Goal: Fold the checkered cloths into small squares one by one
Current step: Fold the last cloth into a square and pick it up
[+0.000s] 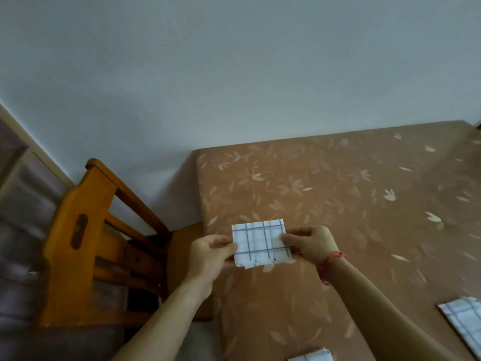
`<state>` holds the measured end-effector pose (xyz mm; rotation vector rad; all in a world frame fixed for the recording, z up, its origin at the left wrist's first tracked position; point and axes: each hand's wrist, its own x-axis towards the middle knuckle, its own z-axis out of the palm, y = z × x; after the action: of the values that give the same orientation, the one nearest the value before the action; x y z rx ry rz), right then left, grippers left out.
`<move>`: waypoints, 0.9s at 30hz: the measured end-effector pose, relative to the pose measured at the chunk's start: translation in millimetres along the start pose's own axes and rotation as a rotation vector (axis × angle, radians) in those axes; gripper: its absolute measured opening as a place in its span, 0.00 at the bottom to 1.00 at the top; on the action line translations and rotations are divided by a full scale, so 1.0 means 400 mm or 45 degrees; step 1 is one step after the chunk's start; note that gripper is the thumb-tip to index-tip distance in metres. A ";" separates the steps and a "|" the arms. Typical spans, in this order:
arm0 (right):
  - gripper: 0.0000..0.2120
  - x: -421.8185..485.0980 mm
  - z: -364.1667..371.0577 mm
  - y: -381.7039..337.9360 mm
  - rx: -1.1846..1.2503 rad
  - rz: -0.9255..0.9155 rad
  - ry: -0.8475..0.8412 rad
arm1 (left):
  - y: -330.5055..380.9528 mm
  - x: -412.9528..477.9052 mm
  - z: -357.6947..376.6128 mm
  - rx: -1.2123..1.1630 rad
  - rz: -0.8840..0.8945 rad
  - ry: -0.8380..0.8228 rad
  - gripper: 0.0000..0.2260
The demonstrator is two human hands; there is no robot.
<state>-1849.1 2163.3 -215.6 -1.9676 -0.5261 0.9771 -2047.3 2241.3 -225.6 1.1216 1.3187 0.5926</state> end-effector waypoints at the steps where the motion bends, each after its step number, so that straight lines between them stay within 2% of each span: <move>1: 0.05 0.032 0.006 0.003 -0.035 0.002 0.005 | -0.004 0.029 0.012 0.006 0.002 0.022 0.05; 6: 0.03 0.210 0.042 0.020 -0.147 -0.062 0.105 | 0.000 0.181 0.072 0.063 0.065 0.078 0.03; 10: 0.04 0.335 0.074 0.025 -0.230 -0.172 0.235 | -0.001 0.307 0.115 0.135 0.130 0.088 0.05; 20: 0.09 0.550 0.158 0.028 -0.364 -0.327 0.260 | -0.025 0.526 0.151 0.326 0.244 0.134 0.07; 24: 0.10 0.597 0.161 0.030 -0.421 -0.310 0.321 | -0.030 0.571 0.177 0.392 0.302 0.149 0.02; 27: 0.10 0.599 0.158 0.026 -0.491 -0.371 0.351 | -0.035 0.594 0.187 0.472 0.369 0.153 0.03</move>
<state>-1754.2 2349.3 -349.7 -2.2364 -0.8622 0.4342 -1928.7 2419.4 -353.5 1.6208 1.4162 0.6497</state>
